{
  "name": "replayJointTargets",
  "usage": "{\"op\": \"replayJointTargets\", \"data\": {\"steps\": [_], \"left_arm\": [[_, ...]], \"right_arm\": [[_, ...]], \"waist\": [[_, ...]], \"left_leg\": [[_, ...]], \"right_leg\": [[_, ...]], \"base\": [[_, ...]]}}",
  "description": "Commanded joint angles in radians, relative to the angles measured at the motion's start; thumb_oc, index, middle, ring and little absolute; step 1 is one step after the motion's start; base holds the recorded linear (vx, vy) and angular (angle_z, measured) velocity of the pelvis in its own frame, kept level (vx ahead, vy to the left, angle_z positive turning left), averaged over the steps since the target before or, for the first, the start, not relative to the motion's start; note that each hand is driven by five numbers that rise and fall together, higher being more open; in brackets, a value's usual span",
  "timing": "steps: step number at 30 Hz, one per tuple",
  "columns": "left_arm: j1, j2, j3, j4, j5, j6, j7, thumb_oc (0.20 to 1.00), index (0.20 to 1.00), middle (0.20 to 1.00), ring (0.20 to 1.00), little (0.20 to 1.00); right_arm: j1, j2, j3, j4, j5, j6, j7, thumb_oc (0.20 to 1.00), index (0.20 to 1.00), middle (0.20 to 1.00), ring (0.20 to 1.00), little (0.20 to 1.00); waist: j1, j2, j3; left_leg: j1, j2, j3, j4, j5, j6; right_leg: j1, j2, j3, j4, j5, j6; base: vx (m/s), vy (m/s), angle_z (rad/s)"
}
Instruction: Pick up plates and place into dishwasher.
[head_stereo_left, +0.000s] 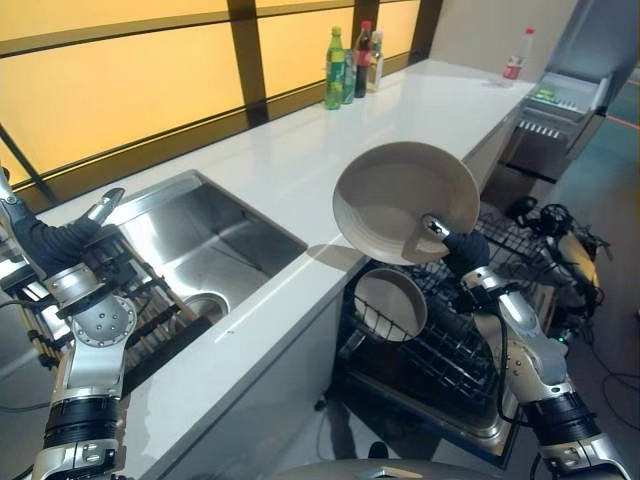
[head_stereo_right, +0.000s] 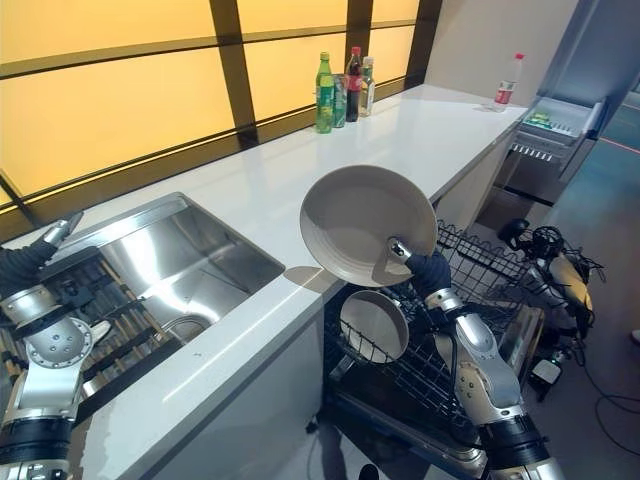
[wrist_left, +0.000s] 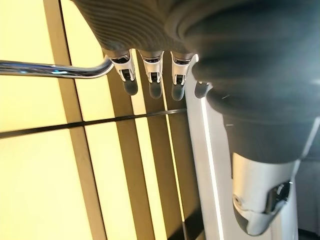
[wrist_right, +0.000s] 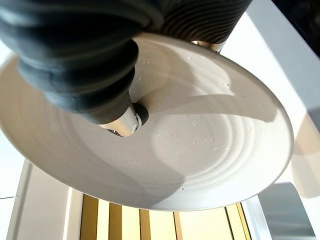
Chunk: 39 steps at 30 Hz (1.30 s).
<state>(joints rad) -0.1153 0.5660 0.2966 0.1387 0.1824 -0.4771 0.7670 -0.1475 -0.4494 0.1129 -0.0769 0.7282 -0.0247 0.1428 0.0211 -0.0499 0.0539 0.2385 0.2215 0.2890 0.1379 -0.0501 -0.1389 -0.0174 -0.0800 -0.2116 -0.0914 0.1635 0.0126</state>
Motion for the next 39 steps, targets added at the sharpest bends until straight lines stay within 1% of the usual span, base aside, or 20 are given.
{"op": "replayJointTargets", "data": {"steps": [1,3,4,5,6,7,9,10,11,12,13,14,16,19,21,22,25,29,36,39], "left_arm": [[0.046,0.079,0.045,-0.002,-0.018,-0.048,0.025,1.0,1.0,1.0,1.0,1.0],[0.068,0.066,0.056,-0.01,-0.013,-0.047,0.026,1.0,1.0,1.0,1.0,1.0],[0.079,0.06,0.055,-0.02,-0.009,-0.035,0.032,1.0,1.0,1.0,1.0,1.0],[0.084,0.056,0.053,-0.027,-0.007,-0.024,0.04,1.0,1.0,1.0,1.0,1.0],[0.092,0.052,0.05,-0.036,0.0,-0.011,0.055,1.0,1.0,1.0,1.0,1.0],[0.1,0.051,0.047,-0.042,0.009,-0.001,0.073,1.0,1.0,1.0,1.0,1.0],[0.096,0.051,0.035,-0.048,0.024,0.018,0.092,1.0,1.0,1.0,1.0,1.0],[0.091,0.056,0.028,-0.048,0.027,0.027,0.099,1.0,1.0,1.0,1.0,1.0],[0.087,0.057,0.023,-0.047,0.026,0.037,0.107,1.0,1.0,1.0,1.0,1.0],[0.087,0.055,0.023,-0.046,0.028,0.043,0.11,1.0,1.0,1.0,1.0,1.0],[0.088,0.051,0.026,-0.043,0.032,0.049,0.11,1.0,1.0,1.0,1.0,1.0],[0.094,0.053,0.037,-0.038,0.033,0.052,0.107,1.0,1.0,1.0,1.0,1.0],[0.097,0.053,0.04,-0.023,0.036,0.055,0.1,1.0,1.0,1.0,1.0,1.0],[0.093,0.055,0.035,-0.013,0.042,0.064,0.08,1.0,1.0,1.0,1.0,1.0],[0.067,0.063,0.009,-0.012,0.046,0.08,0.09,1.0,1.0,1.0,1.0,1.0],[0.044,0.07,-0.013,-0.006,0.047,0.087,0.102,1.0,1.0,1.0,1.0,1.0],[-0.043,0.095,-0.075,0.014,0.044,0.111,0.145,1.0,1.0,1.0,1.0,1.0],[-0.108,0.123,-0.104,0.026,0.028,0.128,0.153,1.0,1.0,1.0,1.0,1.0],[-0.152,0.167,-0.118,0.046,0.006,0.132,0.125,1.0,1.0,1.0,1.0,1.0],[-0.176,0.19,-0.123,0.06,-0.007,0.13,0.109,1.0,1.0,1.0,1.0,1.0]], "right_arm": [[-0.08,-0.048,-0.03,-0.027,-0.103,-0.084,-0.054,0.2,0.2,0.2,0.2,0.2],[-0.065,-0.066,-0.036,-0.028,-0.199,-0.097,-0.099,0.2,0.2,0.2,0.2,0.2],[-0.056,-0.078,-0.041,-0.034,-0.253,-0.096,-0.133,0.2,0.2,0.2,0.2,0.2],[-0.056,-0.085,-0.041,-0.033,-0.273,-0.095,-0.153,0.2,0.2,0.2,0.2,0.2],[-0.06,-0.091,-0.038,-0.026,-0.294,-0.1,-0.177,0.2,0.2,0.2,0.2,0.2],[-0.067,-0.092,-0.033,-0.016,-0.331,-0.105,-0.207,0.2,0.2,0.2,0.2,0.2],[-0.078,-0.103,-0.032,-0.004,-0.42,-0.09,-0.286,0.2,0.2,0.2,0.2,0.2],[-0.078,-0.115,-0.037,0.002,-0.46,-0.08,-0.324,0.2,0.2,0.2,0.2,0.2],[-0.071,-0.131,-0.043,0.008,-0.507,-0.073,-0.356,0.2,0.2,0.2,0.2,0.2],[-0.066,-0.144,-0.05,0.018,-0.533,-0.063,-0.378,0.2,0.2,0.2,0.2,0.2],[-0.062,-0.161,-0.058,0.03,-0.546,-0.057,-0.391,0.2,0.2,0.2,0.2,0.2],[-0.057,-0.174,-0.067,0.047,-0.562,-0.061,-0.396,0.2,0.2,0.2,0.2,0.2],[-0.032,-0.193,-0.085,0.085,-0.584,-0.073,-0.391,0.2,0.2,0.2,0.2,0.2],[0.0,-0.202,-0.098,0.116,-0.636,-0.085,-0.386,0.2,0.2,0.2,0.2,0.2],[-0.026,-0.218,-0.084,0.139,-0.628,-0.084,-0.402,0.2,0.2,0.2,0.2,0.2],[-0.056,-0.224,-0.07,0.163,-0.638,-0.082,-0.42,0.2,0.2,0.2,0.2,0.2],[-0.177,-0.238,-0.017,0.229,-0.646,-0.072,-0.467,0.2,0.2,0.2,0.2,0.2],[-0.272,-0.266,0.032,0.274,-0.652,-0.062,-0.496,0.2,0.2,0.2,0.2,0.2],[-0.337,-0.271,0.094,0.327,-0.694,-0.061,-0.545,0.2,0.2,0.2,0.2,0.2],[-0.385,-0.283,0.133,0.354,-0.729,-0.039,-0.561,0.2,0.2,0.2,0.2,0.2]], "waist": [[-0.013,-0.033,0.009],[-0.012,-0.037,0.034],[-0.009,-0.037,0.048],[-0.005,-0.033,0.055],[0.002,-0.027,0.062],[0.008,-0.016,0.066],[0.011,0.01,0.073],[0.013,0.021,0.076],[0.018,0.033,0.081],[0.022,0.037,0.085],[0.025,0.038,0.084],[0.024,0.037,0.081],[0.012,0.043,0.073],[0.006,0.055,0.069],[0.01,0.061,0.079],[0.014,0.062,0.087],[0.029,0.07,0.132],[0.053,0.074,0.181],[0.108,0.065,0.212],[0.131,0.063,0.224]], "left_leg": [[-0.224,0.037,-0.125,0.239,0.047,-0.009],[-0.304,0.024,-0.166,0.395,0.076,-0.004],[-0.347,0.001,-0.2,0.454,0.085,0.005],[-0.371,-0.029,-0.227,0.455,0.079,0.016],[-0.377,-0.067,-0.247,0.425,0.068,0.031],[-0.373,-0.091,-0.261,0.361,0.071,0.041],[-0.358,-0.066,-0.245,0.173,0.129,0.034],[-0.368,-0.053,-0.243,0.102,0.16,0.023],[-0.379,-0.046,-0.245,0.029,0.212,0.012],[-0.388,-0.042,-0.255,0.002,0.233,0.002],[-0.394,-0.042,-0.268,-0.013,0.227,-0.003],[-0.385,-0.044,-0.272,-0.03,0.192,0.0],[-0.355,-0.043,-0.246,-0.049,0.15,-0.004],[-0.345,-0.048,-0.238,-0.038,0.126,-0.014],[-0.371,-0.06,-0.245,-0.017,0.117,-0.018],[-0.389,-0.069,-0.255,-0.005,0.101,-0.023],[-0.474,-0.097,-0.282,0.034,0.1,-0.029],[-0.553,-0.118,-0.31,0.072,0.105,-0.034],[-0.629,-0.129,-0.343,0.101,0.117,-0.041],[-0.661,-0.129,-0.356,0.112,0.128,-0.048]], "right_leg": [[0.072,-0.054,0.045,0.092,-0.127,0.057],[0.082,-0.03,0.068,0.1,-0.13,0.023],[0.092,-0.023,0.087,0.105,-0.131,0.01],[0.097,-0.017,0.101,0.107,-0.132,0.009],[0.104,-0.013,0.118,0.107,-0.138,0.012],[0.11,0.0,0.137,0.105,-0.147,0.017],[0.136,0.014,0.157,0.091,-0.173,0.026],[0.15,0.015,0.159,0.082,-0.181,0.032],[0.161,0.013,0.168,0.07,-0.18,0.038],[0.175,0.004,0.174,0.061,-0.184,0.045],[0.18,-0.009,0.177,0.055,-0.187,0.054],[0.177,-0.024,0.177,0.054,-0.191,0.062],[0.165,-0.044,0.163,0.062,-0.197,0.07],[0.151,-0.054,0.149,0.081,-0.208,0.076],[0.13,-0.064,0.143,0.092,-0.21,0.082],[0.121,-0.07,0.14,0.095,-0.22,0.083],[0.083,-0.082,0.136,0.1,-0.216,0.09],[0.084,-0.09,0.137,0.084,-0.216,0.094],[0.127,-0.101,0.117,0.045,-0.222,0.109],[0.133,-0.103,0.107,0.034,-0.228,0.114]], "base": [[0.03,-0.276,-0.82],[0.06,-0.216,-1.06],[0.09,-0.091,-0.92],[0.12,-0.003,-0.72],[0.14,0.057,-0.68],[0.19,0.119,-0.68],[0.2,0.184,-0.82],[0.19,0.213,-0.75],[0.2,0.205,-0.51],[0.18,0.17,-0.3],[0.17,0.116,-0.46],[0.15,0.085,-0.72],[0.19,0.089,-0.7],[0.19,0.066,-0.27],[0.03,0.033,0.08],[-0.07,0.011,0.25],[-0.18,0.021,0.33],[-0.1,0.002,0.2],[0.04,-0.036,0.27],[0.03,-0.035,0.39]]}}
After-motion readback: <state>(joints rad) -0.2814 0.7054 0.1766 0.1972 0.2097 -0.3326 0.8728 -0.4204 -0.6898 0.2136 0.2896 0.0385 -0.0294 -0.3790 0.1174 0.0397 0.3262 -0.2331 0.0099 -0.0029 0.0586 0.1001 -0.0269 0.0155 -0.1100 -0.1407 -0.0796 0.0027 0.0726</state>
